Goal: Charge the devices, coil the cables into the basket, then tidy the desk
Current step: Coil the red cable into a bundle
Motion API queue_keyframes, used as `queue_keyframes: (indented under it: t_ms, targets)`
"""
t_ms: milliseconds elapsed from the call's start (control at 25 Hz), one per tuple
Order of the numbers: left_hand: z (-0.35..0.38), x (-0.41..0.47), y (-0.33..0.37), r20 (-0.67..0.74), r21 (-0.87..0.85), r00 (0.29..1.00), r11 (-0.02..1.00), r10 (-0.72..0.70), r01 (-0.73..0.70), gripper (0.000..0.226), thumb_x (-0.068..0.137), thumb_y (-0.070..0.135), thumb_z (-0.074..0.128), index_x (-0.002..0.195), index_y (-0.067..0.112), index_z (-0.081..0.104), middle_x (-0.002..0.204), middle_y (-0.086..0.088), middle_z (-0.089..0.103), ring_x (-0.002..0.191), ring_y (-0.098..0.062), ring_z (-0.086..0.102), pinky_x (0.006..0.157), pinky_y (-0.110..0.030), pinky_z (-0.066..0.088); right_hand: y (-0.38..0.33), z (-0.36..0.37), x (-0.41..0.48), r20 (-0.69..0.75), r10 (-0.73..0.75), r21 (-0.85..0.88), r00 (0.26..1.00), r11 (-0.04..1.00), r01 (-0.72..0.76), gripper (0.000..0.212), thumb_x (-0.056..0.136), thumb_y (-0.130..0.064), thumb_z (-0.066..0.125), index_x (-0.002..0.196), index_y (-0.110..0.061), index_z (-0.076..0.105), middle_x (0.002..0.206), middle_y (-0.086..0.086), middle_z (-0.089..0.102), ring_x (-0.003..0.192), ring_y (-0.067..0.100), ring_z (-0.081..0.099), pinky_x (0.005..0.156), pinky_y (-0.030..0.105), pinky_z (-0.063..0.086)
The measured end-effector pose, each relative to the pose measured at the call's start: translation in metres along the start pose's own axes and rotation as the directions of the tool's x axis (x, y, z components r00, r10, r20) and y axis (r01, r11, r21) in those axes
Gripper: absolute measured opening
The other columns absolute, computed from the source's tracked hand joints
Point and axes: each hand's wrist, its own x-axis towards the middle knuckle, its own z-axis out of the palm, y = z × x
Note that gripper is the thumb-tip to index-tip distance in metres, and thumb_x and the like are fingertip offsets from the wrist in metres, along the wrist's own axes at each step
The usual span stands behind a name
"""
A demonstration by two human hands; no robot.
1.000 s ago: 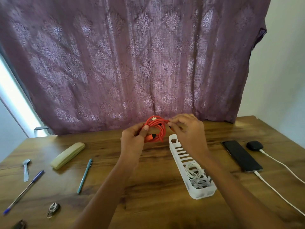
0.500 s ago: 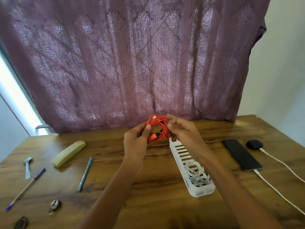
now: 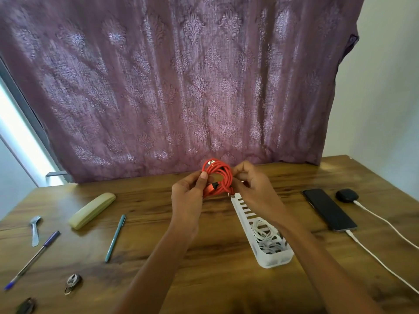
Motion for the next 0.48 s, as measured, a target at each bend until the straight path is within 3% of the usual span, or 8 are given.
queue_keyframes:
  t_ms: [120,240,360,480]
  targets:
    - [0.0048,-0.0039,-0.0003,-0.016,0.054,0.998,0.997,0.057,-0.056,0.018,0.091,0.014,0.056,0.100,0.008,0.070,0.081,0.001,0.072,0.070,-0.001,0.064,0.065,-0.010,0.051,0.0068,0.0082,0.0005,-0.145,0.005,0.022,0.989,1.000,-0.001,0.008,0.088,0.002,0.055,0.089,-0.006,0.052,0.077,0.010,0.070,0.064,0.010,0.065,0.060,0.021,0.051]
    - [0.0059,-0.0070,0.0019,-0.061,0.182,0.982,0.969,0.178,-0.165,0.013,0.089,0.018,0.060,0.094,0.021,0.072,0.070,0.014,0.071,0.068,0.004,0.066,0.065,-0.008,0.050,0.0058,0.0119,0.0006,-0.226,0.177,0.278,0.958,0.954,-0.110,0.005,0.081,0.003,0.064,0.084,-0.001,0.062,0.073,0.016,0.071,0.063,0.022,0.069,0.060,0.029,0.056]
    - [0.0049,-0.0105,0.0051,-0.028,0.332,0.956,0.905,0.292,-0.267,0.017,0.086,0.026,0.064,0.086,0.043,0.068,0.061,0.020,0.067,0.062,0.003,0.062,0.061,-0.011,0.049,0.0023,0.0100,0.0021,-0.098,0.300,0.499,0.949,0.840,-0.214,0.008,0.083,0.006,0.062,0.091,0.006,0.064,0.078,0.017,0.070,0.066,0.020,0.068,0.064,0.026,0.057]
    - [0.0041,-0.0102,0.0046,-0.029,0.417,0.943,0.862,0.330,-0.289,0.016,0.084,0.026,0.067,0.094,0.039,0.069,0.054,0.029,0.060,0.056,0.006,0.056,0.057,-0.006,0.044,0.0014,0.0056,0.0053,0.056,0.349,0.661,0.935,0.689,-0.297,0.019,0.087,0.011,0.046,0.101,0.014,0.059,0.086,0.018,0.065,0.073,0.019,0.065,0.068,0.022,0.057]
